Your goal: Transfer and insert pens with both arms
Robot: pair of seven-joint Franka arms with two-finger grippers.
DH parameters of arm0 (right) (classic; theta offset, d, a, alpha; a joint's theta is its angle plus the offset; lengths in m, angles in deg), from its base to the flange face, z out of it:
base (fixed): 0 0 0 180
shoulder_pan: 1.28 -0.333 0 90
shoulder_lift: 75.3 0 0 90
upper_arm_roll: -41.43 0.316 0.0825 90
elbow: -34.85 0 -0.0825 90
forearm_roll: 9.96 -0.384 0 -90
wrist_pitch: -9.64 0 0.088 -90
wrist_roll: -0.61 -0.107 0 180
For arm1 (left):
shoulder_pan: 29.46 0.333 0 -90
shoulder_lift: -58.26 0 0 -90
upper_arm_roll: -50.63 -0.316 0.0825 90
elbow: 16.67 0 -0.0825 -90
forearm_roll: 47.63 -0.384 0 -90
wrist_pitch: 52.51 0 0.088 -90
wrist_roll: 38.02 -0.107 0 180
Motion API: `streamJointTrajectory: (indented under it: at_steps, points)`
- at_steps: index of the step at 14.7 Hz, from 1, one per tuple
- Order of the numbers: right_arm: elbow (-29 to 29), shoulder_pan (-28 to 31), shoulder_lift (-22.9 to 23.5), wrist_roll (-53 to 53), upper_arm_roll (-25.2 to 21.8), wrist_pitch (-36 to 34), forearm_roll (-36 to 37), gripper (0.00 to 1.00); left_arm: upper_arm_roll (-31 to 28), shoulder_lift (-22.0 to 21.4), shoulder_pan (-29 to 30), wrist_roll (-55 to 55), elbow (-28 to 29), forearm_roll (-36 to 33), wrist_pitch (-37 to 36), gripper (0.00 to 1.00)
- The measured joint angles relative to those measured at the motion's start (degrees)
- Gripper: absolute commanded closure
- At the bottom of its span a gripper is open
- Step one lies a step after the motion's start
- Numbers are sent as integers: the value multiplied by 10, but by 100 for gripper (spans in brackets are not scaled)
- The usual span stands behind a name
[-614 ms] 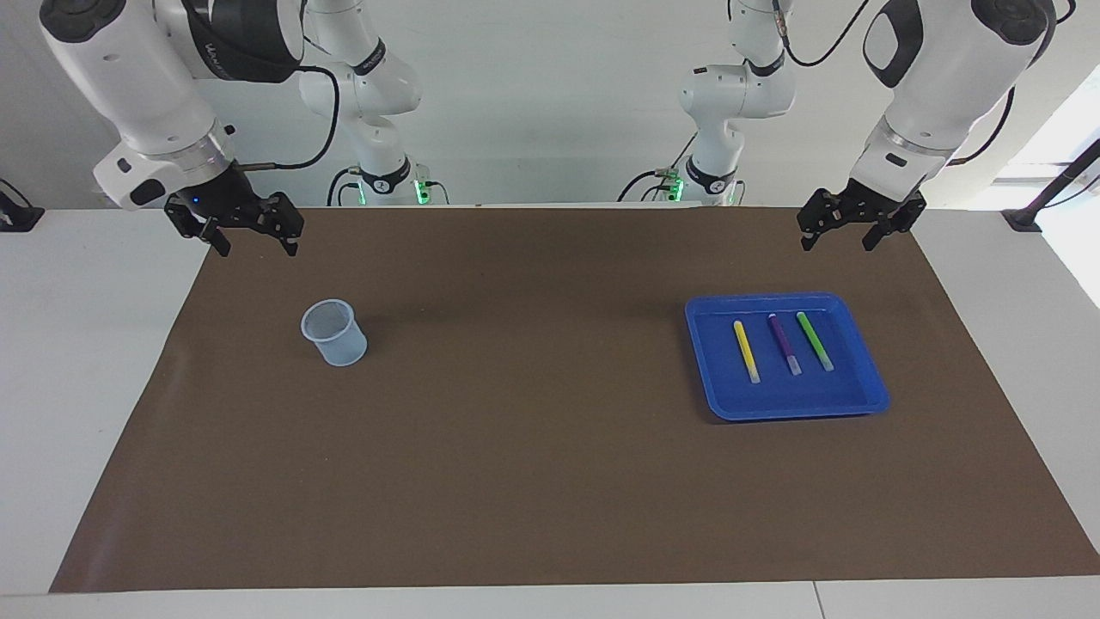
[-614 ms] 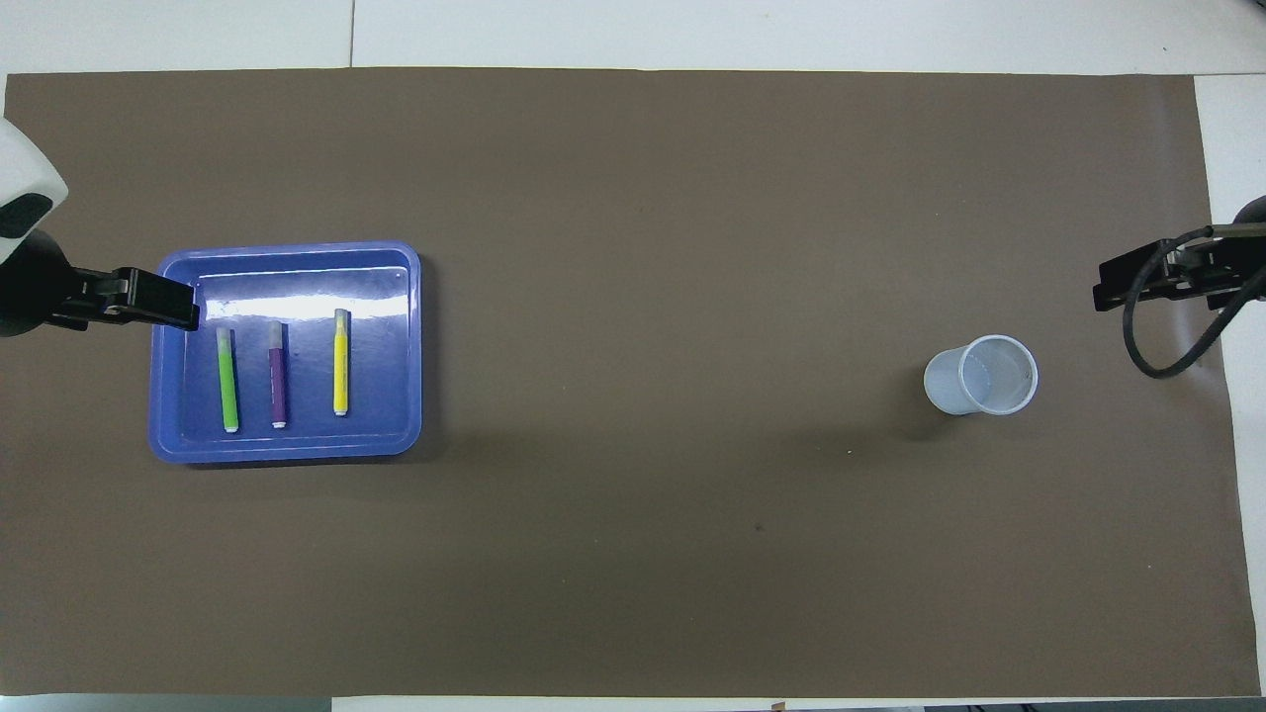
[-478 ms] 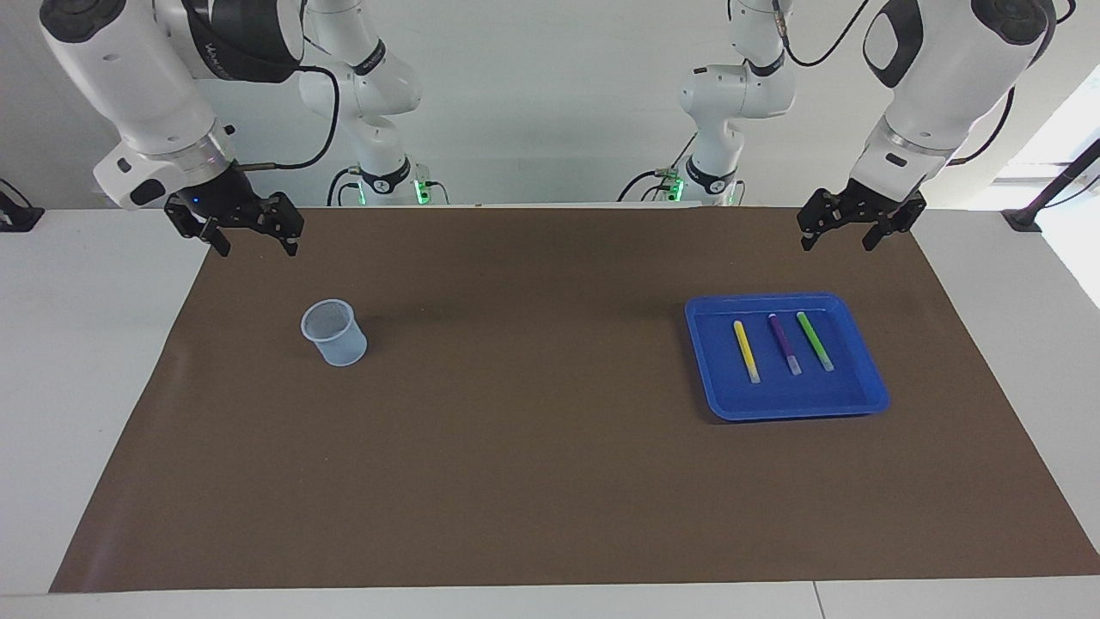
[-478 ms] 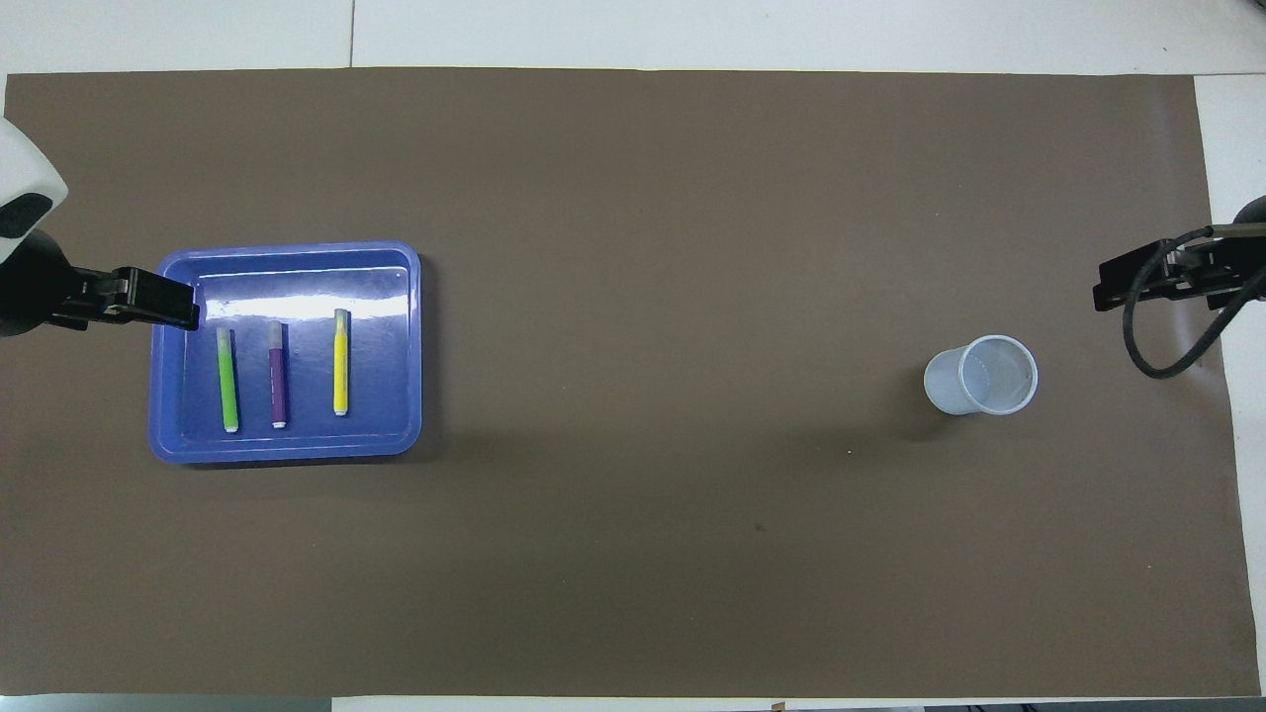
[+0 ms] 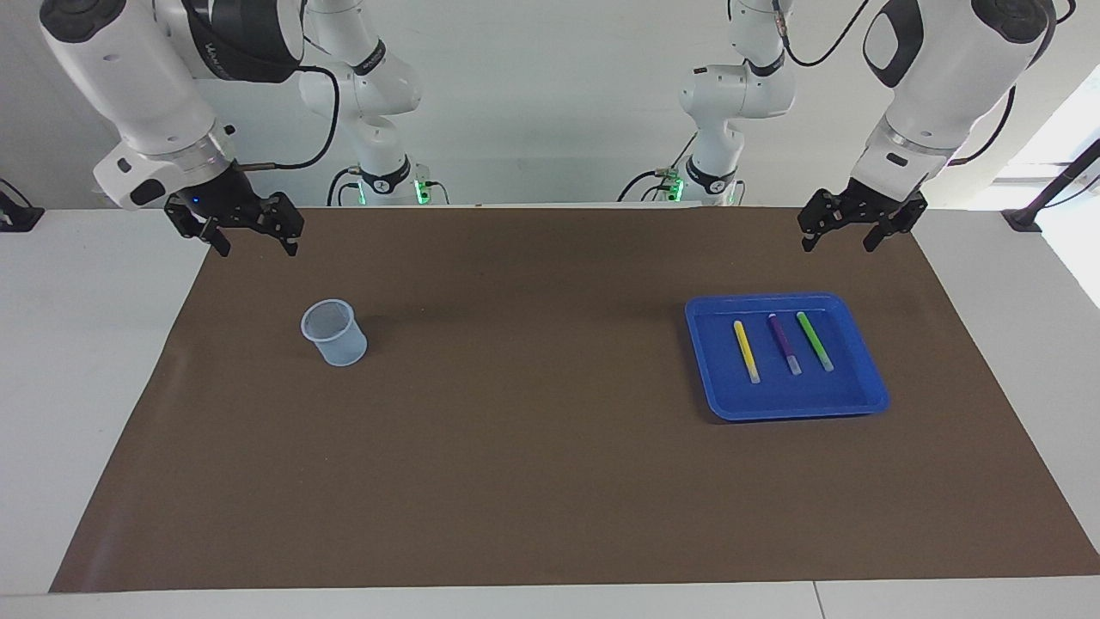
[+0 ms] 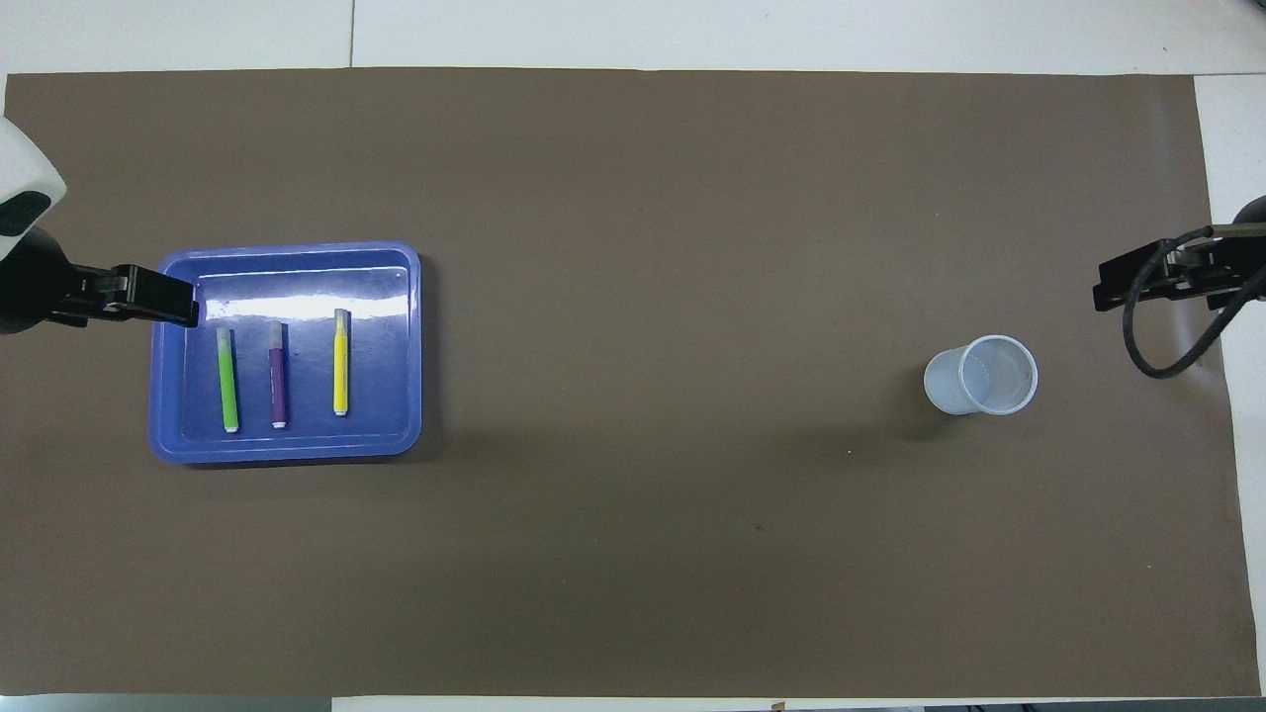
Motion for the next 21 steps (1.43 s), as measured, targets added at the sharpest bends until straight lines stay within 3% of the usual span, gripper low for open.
streamJointTrajectory:
  at_steps: [21]
  points:
    - [0, 0, 0, 0, 0, 0, 0, 0, 1, -2, -1, 0, 14, 0, -4, 0]
